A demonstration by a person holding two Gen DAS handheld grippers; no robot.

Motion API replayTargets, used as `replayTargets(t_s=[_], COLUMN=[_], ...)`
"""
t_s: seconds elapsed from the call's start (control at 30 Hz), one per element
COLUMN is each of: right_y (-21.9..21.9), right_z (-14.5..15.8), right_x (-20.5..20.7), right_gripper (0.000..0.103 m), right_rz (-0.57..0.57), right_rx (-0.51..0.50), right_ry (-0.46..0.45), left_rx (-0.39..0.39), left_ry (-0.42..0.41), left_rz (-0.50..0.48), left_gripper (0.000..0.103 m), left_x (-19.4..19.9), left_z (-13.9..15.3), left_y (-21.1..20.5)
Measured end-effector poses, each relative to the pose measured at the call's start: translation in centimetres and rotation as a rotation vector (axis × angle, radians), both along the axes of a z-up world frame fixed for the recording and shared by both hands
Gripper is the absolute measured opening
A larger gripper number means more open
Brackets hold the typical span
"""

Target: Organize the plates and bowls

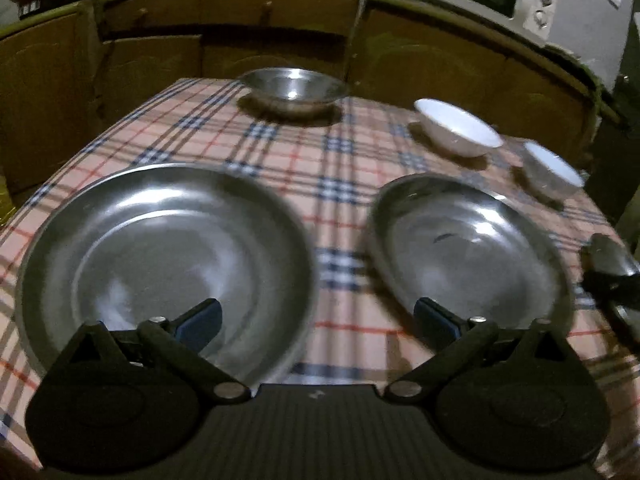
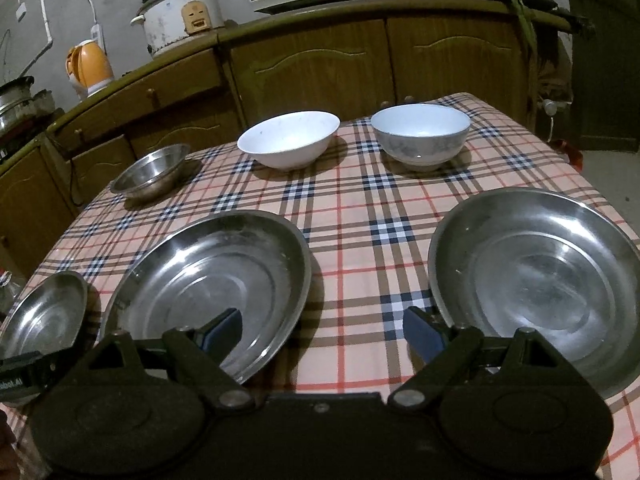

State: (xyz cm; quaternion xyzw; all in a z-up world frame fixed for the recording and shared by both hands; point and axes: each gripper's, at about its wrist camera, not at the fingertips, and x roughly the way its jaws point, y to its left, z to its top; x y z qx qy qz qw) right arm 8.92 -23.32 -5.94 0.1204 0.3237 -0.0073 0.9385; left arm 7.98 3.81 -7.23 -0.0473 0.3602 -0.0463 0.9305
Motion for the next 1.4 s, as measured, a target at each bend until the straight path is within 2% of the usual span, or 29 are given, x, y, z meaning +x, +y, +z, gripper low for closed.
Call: replayTargets(t_s=[0.2,0.27,0.4,0.5,0.77,0.9,1.03,1.1,1.3,1.4], right_y=[0.3,0.4,0.5,0.5,0.7,0.4,-0.3,-0.2,-0.3,-0.9], right_z=[-0.1,-0.1,-0.2,-0.5,-1.4,-1.8,-2.5,-2.7,-2.9,-2.8], right_x=[0.3,0.4,0.5,0.7,2.2,3.3,4.3,4.6,5.3,5.4], right_gripper=[0.103,0.103,0.103,0.103,0.103,0.103,0.103,0.103,0.103,0.102], right_rz=[0.002,0.002,0.004,0.001,0.045,0.055,0.07,0.079,0.104,0.082], right_rx=[-0.006,-0.007,-0.012,-0.012,0.004,0.014,0.069,0.053,0.042,0.039], right_ry=[0.006,0.007,0.016,0.023,0.042,0.045,0.054,0.05,0.021,0.001], left_rx=[0.095,0.104,0.139,0.13,0.003,-0.01,0.001,0.006,0.015,0.004], left_ry=[-0.016,-0.025,-0.031,-0.009,-0.031,-0.038,-0.055,-0.055,0.015,0.057], left_rz=[0.017,0.025,0.091,0.124,-0.051,-0.067,-0.07,-0.066,-0.102,-0.124], left_gripper=[0.103,0.103,0.103,0.103,0.103,0.103,0.103,0.103,0.103,0.097], left_x=[0.8,1.1,2.1,2.6,3.0,4.7,5.8,6.4,8.5,9.4], left_z=[-1.2,-1.2,-1.1,-0.9,0.8,0.8,1.2,1.2,-0.1,-0.9], left_y=[2.7,3.4,4.9,5.4,-0.2,-2.2,-3.4,-3.7,-4.4,-5.1])
